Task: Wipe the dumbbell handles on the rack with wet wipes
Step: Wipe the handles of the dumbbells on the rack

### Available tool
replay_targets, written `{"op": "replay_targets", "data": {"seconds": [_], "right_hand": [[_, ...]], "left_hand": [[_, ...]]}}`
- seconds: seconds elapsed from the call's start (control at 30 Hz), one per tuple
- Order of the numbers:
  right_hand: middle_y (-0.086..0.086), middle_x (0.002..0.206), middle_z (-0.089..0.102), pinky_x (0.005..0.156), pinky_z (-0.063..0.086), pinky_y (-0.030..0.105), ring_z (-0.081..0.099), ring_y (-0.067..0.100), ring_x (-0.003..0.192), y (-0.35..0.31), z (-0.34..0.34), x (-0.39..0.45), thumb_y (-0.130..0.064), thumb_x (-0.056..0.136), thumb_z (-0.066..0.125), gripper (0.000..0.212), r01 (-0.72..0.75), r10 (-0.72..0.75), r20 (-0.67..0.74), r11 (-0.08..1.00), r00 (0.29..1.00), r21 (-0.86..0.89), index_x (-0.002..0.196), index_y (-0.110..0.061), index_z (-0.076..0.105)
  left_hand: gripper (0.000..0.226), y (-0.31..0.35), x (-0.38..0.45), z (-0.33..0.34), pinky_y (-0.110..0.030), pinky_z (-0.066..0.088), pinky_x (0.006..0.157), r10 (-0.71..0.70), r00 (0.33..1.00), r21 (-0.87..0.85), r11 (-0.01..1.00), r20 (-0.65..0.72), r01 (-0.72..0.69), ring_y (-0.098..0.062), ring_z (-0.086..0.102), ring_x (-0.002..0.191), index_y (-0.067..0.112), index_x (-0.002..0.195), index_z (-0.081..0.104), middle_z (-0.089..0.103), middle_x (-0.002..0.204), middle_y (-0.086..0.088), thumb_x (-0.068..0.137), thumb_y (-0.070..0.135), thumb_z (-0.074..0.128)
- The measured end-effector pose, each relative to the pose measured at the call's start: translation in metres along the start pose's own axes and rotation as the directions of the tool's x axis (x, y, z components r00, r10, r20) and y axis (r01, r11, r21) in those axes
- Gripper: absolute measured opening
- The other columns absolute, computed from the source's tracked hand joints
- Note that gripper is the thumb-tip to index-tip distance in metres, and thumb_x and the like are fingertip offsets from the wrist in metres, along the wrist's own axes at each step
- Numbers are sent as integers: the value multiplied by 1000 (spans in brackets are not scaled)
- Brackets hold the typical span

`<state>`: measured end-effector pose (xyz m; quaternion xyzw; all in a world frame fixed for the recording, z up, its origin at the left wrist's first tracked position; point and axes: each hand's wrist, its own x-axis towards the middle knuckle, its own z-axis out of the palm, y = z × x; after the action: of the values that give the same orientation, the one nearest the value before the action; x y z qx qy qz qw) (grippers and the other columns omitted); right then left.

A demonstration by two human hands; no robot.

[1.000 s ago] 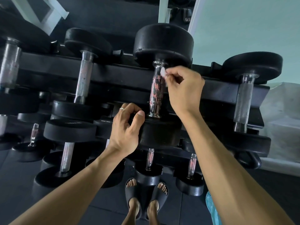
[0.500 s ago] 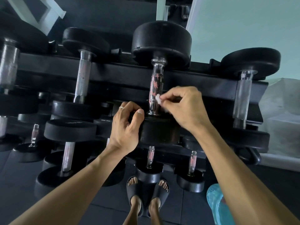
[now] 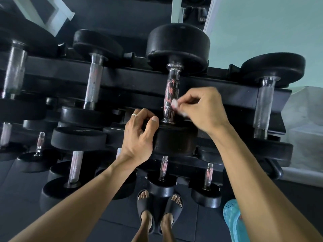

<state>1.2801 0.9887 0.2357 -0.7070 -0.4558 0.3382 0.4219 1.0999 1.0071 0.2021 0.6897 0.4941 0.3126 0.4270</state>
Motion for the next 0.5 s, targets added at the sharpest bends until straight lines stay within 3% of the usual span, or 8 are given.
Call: {"op": "replay_targets", "data": {"seconds": [0.1,0.27,0.37,0.43,0.5], "right_hand": [[-8,66,70,63,54,15,67,0,60,2,3,9,-8,80,83,20,-35,54,-124,988,991,152,69,-21,72],[-2,72,75,77,60,30,73,10,72,13,1,-17,-11,78,84,17,-153,141,123,984,982,94,69,-22,75],[4,73,74,72,62,33,72,14,65,7,1,9,0,78,81,20,-152,168,-45,955,985,254,72,-18,74],[4,75,73,66,58,24,71,10,63,5,6,16,3,81,77,16,-164,206,-77,914,975,371,77,-13,74],[0,74,74,65,54,17,70,4,65,11,8,2,1,82,77,16,-211,220,9,923,975,321,77,-14,74]], "left_hand": [[34,-1,0,0,-21,37,72,-9,1000,6,1000,-1,9,-13,50,81,15,68,53,53,76,5,82,43,39],[39,-1,0,-1,-26,39,74,0,1000,26,1000,-11,1,-18,52,83,9,71,55,55,77,2,82,43,38],[41,1,0,-1,-27,39,74,-12,1000,24,1000,-2,12,-17,51,83,8,71,55,55,77,2,82,44,38],[42,0,1,-1,-27,39,73,-19,1000,29,999,2,19,-19,51,82,6,71,54,55,77,-1,81,44,37],[43,0,0,-2,-27,39,73,-19,1000,38,999,0,19,-20,51,81,5,72,55,56,77,-4,81,43,37]]}}
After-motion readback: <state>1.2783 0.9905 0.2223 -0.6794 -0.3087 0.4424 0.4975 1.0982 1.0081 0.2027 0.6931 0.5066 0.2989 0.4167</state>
